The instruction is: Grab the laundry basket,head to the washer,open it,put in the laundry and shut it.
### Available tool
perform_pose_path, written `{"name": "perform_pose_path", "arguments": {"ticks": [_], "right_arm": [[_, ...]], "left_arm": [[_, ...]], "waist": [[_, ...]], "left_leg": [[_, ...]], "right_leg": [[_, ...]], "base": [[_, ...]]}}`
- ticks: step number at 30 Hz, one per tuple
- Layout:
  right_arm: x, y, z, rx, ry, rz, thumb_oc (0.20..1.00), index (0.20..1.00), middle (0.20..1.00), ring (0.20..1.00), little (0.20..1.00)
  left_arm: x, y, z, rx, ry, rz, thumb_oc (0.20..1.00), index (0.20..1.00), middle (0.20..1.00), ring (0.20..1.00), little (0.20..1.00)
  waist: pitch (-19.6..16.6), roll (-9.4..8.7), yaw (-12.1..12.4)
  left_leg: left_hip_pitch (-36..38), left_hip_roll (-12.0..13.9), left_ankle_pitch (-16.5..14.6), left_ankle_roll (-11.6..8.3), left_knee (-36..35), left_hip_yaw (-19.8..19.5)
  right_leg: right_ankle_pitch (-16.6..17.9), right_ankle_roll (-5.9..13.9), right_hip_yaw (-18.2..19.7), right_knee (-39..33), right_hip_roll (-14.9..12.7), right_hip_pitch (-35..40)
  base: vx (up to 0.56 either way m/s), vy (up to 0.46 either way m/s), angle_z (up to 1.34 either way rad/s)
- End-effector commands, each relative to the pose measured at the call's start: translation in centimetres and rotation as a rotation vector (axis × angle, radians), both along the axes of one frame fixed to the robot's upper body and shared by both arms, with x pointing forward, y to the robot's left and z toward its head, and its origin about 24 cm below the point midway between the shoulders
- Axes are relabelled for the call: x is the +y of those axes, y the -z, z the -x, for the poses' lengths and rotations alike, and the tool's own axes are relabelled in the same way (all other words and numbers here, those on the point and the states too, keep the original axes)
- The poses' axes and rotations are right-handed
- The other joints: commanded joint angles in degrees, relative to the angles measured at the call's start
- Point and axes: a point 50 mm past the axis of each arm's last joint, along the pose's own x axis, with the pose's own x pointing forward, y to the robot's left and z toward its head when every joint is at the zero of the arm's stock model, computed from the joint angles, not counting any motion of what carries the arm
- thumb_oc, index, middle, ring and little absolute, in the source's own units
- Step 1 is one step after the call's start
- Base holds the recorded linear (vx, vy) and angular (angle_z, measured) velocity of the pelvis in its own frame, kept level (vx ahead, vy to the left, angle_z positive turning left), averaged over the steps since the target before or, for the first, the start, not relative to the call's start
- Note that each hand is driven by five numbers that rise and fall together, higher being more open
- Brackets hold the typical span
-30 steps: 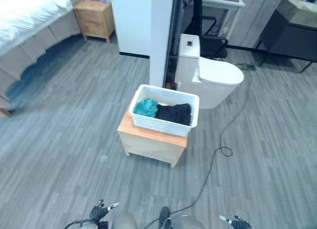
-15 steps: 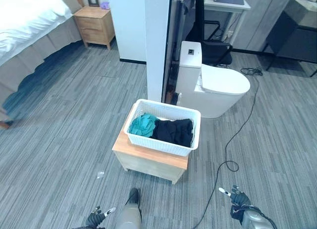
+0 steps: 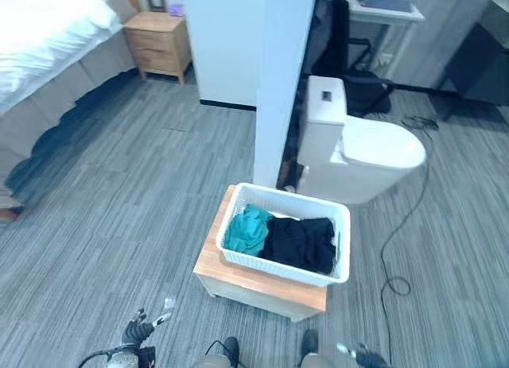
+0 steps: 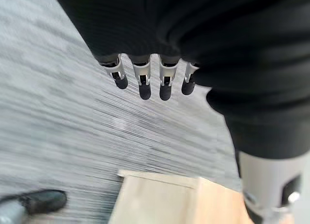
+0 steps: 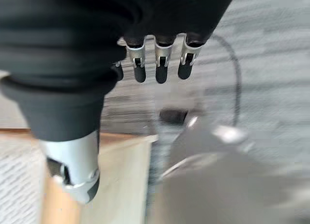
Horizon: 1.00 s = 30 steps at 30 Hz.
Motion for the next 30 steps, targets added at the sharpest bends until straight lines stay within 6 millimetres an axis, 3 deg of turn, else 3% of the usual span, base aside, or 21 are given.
{"name": "perform_pose_path", "arguments": {"ticks": [1, 2, 7, 10, 11, 14, 15, 16, 18, 20, 21, 23, 25, 28, 30], "right_arm": [[-2.7, -1.1, -1.3, -0.062, 0.05, 0.06, 1.0, 1.0, 1.0, 1.0, 1.0], [-3.9, -1.3, -0.3, -0.042, 0.096, 0.088, 1.0, 1.0, 1.0, 1.0, 1.0], [-5.3, -1.7, 0.2, -0.022, 0.099, 0.128, 1.0, 1.0, 1.0, 1.0, 1.0], [-5.4, -2.1, -0.8, -0.048, 0.048, 0.133, 1.0, 1.0, 1.0, 1.0, 1.0], [-5.4, -2.1, -0.8, -0.048, 0.047, 0.133, 1.0, 1.0, 1.0, 1.0, 1.0], [-4.7, -2.2, -2.1, -0.081, -0.02, 0.122, 1.0, 1.0, 1.0, 1.0, 1.0], [-3.9, -2.7, -4.4, -0.15, -0.091, 0.103, 1.0, 1.0, 1.0, 1.0, 1.0], [-3.9, -2.7, -4.5, -0.151, -0.091, 0.102, 1.0, 1.0, 1.0, 1.0, 1.0], [-2.0, -3.6, -7.9, -0.257, -0.192, 0.062, 1.0, 1.0, 1.0, 1.0, 1.0], [-1.1, -4.1, -9.2, -0.295, -0.241, 0.047, 1.0, 1.0, 1.0, 1.0, 1.0], [-0.5, -4.5, -10.2, -0.326, -0.281, 0.035, 1.0, 1.0, 1.0, 1.0, 1.0], [-0.2, -4.7, -10.7, -0.337, -0.294, 0.033, 1.0, 1.0, 1.0, 1.0, 1.0], [0.5, -5.0, -11.5, -0.349, -0.343, 0.023, 1.0, 1.0, 1.0, 1.0, 1.0], [0.8, -5.1, -11.8, -0.357, -0.355, 0.014, 1.0, 1.0, 1.0, 1.0, 1.0], [1.1, -5.4, -12.4, -0.371, -0.364, 0.005, 1.0, 1.0, 1.0, 1.0, 1.0]], "left_arm": [[0.5, -2.9, -4.3, -0.239, -0.067, 0.028, 1.0, 1.0, 1.0, 1.0, 1.0], [-0.1, -4.2, -5.2, -0.323, -0.048, 0.06, 1.0, 1.0, 1.0, 1.0, 1.0], [-0.3, -6.9, -6.2, -0.457, -0.013, 0.064, 1.0, 1.0, 1.0, 1.0, 1.0], [0.6, -12.4, -7.7, -0.663, 0.033, -0.038, 1.0, 1.0, 1.0, 1.0, 1.0], [0.6, -12.5, -7.7, -0.662, 0.032, -0.039, 1.0, 1.0, 1.0, 1.0, 1.0], [1.6, -16.4, -8.6, -0.754, 0.128, -0.207, 1.0, 1.0, 1.0, 1.0, 1.0], [2.5, -19.3, -10.2, -0.795, 0.196, -0.343, 1.0, 1.0, 1.0, 1.0, 1.0], [2.5, -19.4, -10.2, -0.796, 0.196, -0.345, 1.0, 1.0, 1.0, 1.0, 1.0], [2.9, -23.6, -14.0, -0.872, 0.23, -0.484, 1.0, 1.0, 1.0, 1.0, 1.0], [2.9, -26.6, -16.0, -0.901, 0.258, -0.618, 1.0, 1.0, 1.0, 1.0, 1.0], [2.7, -29.2, -17.6, -0.935, 0.26, -0.698, 1.0, 1.0, 1.0, 1.0, 1.0], [2.3, -30.6, -18.4, -0.959, 0.274, -0.72, 1.0, 1.0, 1.0, 1.0, 1.0], [1.5, -34.1, -20.9, -1.0, 0.284, -0.752, 1.0, 1.0, 1.0, 1.0, 1.0], [1.3, -35.6, -22.4, -0.991, 0.28, -0.755, 1.0, 1.0, 1.0, 1.0, 1.0], [1.3, -38.0, -24.0, -0.969, 0.265, -0.767, 1.0, 1.0, 1.0, 1.0, 1.0]], "waist": [[2.0, 0.76, -0.7], [1.9, 1.07, -0.9], [2.0, 1.79, -0.9], [2.9, 2.79, -0.2], [2.9, 2.77, -0.2], [4.7, 3.2, 0.2], [7.2, 3.12, 0.2], [7.2, 3.05, 0.2], [10.2, 2.0, -0.2], [11.4, 1.27, -0.5], [12.3, 0.52, -1.0], [12.8, 0.08, -1.0], [14.6, -0.59, -1.9], [15.5, -0.92, -2.2], [16.6, -1.07, -3.1]], "left_leg": [[-3.1, 7.3, -1.3, -3.55, 2.2, -1.1], [-4.0, 8.4, -0.8, -4.25, 2.3, -1.8], [-3.8, 9.4, -0.4, -4.88, 1.7, -2.5], [-4.1, 9.8, 0.0, -5.14, 0.8, -2.8], [-4.2, 9.8, 0.0, -5.15, 0.9, -2.8], [-5.7, 9.8, 0.0, -5.18, 1.2, -3.2], [-8.1, 9.8, 0.1, -5.17, 2.1, -3.5], [-8.2, 9.8, 0.0, -5.17, 2.3, -3.5], [-11.4, 9.9, 0.4, -5.3, 3.4, -3.4], [-12.9, 10.0, 0.6, -5.31, 3.7, -3.4], [-14.1, 10.0, 0.8, -5.3, 3.9, -3.4], [-15.0, 10.0, 0.9, -5.28, 4.3, -3.4], [-16.8, 10.1, 1.2, -5.27, 5.0, -3.4], [-17.9, 10.0, 1.5, -5.29, 5.3, -3.5], [-18.3, 10.2, 1.8, -5.41, 4.9, -3.4]], "right_leg": [[-2.7, -0.66, -2.9, 3.1, 0.3, -2.1], [-3.1, -1.05, -4.9, 1.5, 1.2, -0.8], [-3.5, -1.35, -6.1, -0.8, 2.5, 1.2], [-4.0, -1.5, -6.3, -1.4, 2.9, 1.1], [-4.0, -1.51, -6.3, -1.3, 2.9, 1.1], [-4.0, -1.61, -6.3, -1.0, 2.8, -0.1], [-3.8, -1.7, -5.9, -0.1, 2.8, -2.4], [-3.8, -1.71, -5.9, 0.0, 2.8, -2.5], [-3.2, -1.91, -5.2, 1.0, 2.7, -5.6], [-2.8, -1.76, -5.1, 1.2, 2.6, -7.0], [-2.4, -1.65, -5.0, 1.4, 2.7, -8.4], [-2.3, -1.62, -5.0, 1.6, 2.5, -9.1], [-2.1, -1.74, -5.0, 2.3, 2.2, -10.7], [-2.1, -1.81, -5.3, 2.6, 2.0, -11.5], [-1.9, -1.74, -5.4, 2.8, 2.0, -12.3]], "base": [[0.06, -0.243, 0.58], [0.03, -0.109, 0.8], [0.05, -0.07, 0.16], [-0.01, 0.007, -0.01], [-0.03, 0.016, 0.05], [-0.12, 0.02, 0.03], [-0.2, 0.012, 0.04], [-0.27, -0.007, 0.02], [-0.23, -0.027, -0.01], [-0.18, -0.041, -0.03], [-0.16, -0.054, -0.03], [-0.1, -0.033, 0.01], [-0.12, -0.028, 0.03], [-0.07, -0.02, 0.05], [-0.07, -0.021, 0.12]]}}
